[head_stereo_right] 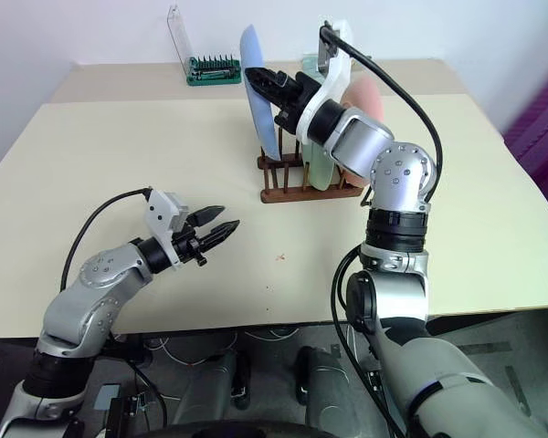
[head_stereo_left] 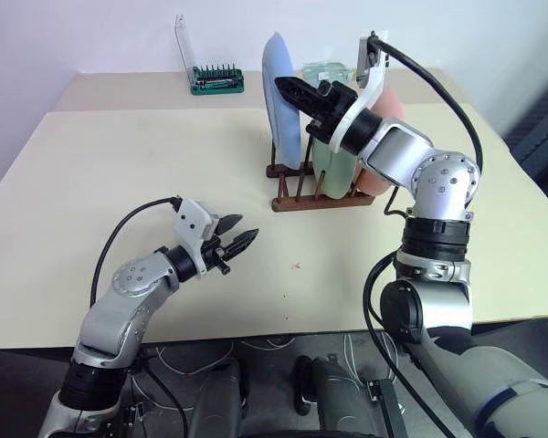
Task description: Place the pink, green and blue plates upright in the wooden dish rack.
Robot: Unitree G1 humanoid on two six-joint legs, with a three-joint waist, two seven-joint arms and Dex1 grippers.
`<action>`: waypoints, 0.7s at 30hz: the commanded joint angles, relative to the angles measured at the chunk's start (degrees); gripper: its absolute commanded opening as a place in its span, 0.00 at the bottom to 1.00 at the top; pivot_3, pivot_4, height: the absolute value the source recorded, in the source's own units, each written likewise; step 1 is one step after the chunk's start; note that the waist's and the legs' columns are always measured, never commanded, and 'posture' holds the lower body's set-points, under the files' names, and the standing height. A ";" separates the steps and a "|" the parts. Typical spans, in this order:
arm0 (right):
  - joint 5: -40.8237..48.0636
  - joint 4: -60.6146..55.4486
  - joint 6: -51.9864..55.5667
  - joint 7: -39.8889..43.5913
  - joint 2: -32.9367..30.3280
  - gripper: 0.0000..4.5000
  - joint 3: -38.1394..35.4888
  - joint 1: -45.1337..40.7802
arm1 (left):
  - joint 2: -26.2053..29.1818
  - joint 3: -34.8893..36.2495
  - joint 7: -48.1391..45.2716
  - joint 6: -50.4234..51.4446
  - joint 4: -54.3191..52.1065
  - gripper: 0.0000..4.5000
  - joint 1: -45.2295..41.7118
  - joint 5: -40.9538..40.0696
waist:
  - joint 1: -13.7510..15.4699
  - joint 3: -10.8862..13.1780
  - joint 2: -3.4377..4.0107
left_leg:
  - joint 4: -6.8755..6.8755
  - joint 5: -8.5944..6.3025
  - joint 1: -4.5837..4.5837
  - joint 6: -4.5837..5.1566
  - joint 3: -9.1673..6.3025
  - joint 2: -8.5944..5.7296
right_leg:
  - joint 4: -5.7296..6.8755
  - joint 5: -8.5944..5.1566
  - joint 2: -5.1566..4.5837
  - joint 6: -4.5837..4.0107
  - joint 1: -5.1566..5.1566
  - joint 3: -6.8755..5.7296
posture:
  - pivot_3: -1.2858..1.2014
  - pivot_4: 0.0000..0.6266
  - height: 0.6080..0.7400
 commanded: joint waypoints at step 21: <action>-0.57 -1.05 -2.23 -3.74 -1.75 0.99 0.32 -2.53 | -1.37 1.04 -0.29 0.70 -2.90 0.51 -0.29 -0.99 | -0.11 0.01 0.02 | -0.03 0.00 -0.03 0.01 -0.03 0.01 | -0.05 -0.05 0.02 0.07 -0.02 0.00 | 0.52 0.24 0.92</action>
